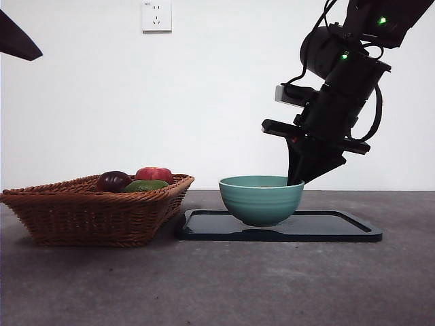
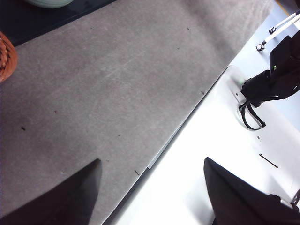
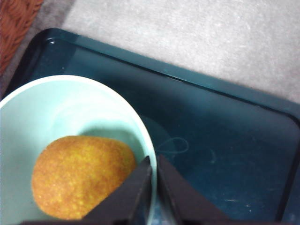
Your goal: Pick up the wifruite, put it on the bowl, pick up the plate, put it on desk
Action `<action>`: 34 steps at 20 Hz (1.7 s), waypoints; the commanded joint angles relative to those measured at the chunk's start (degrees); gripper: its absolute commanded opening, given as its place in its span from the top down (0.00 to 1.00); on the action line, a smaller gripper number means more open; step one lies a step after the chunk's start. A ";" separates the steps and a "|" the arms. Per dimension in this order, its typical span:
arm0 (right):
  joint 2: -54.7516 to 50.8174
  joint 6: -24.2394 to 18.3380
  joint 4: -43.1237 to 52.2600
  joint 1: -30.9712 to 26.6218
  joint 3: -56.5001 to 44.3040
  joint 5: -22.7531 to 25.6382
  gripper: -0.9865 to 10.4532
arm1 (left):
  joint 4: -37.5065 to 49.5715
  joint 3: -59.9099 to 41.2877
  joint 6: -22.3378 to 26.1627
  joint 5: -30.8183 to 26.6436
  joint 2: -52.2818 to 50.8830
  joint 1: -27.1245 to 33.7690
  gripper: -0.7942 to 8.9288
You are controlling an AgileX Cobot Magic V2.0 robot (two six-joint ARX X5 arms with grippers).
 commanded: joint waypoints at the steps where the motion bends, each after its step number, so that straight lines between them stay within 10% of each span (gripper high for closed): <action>1: 2.27 -0.46 0.48 0.22 1.44 -0.26 0.91 | 0.44 0.48 0.90 0.26 0.31 -0.46 0.57; 12: -1.03 0.63 0.22 0.22 1.53 1.38 0.77 | 0.44 0.48 0.90 0.26 0.31 -0.46 0.57; 25: -38.29 -4.79 -30.49 0.35 1.29 -5.38 0.77 | 1.46 0.48 1.77 0.24 0.31 -0.46 0.57; 34: -60.67 -4.50 -33.86 1.38 -15.28 -13.18 0.77 | 1.44 0.48 1.75 0.26 0.31 -0.46 0.57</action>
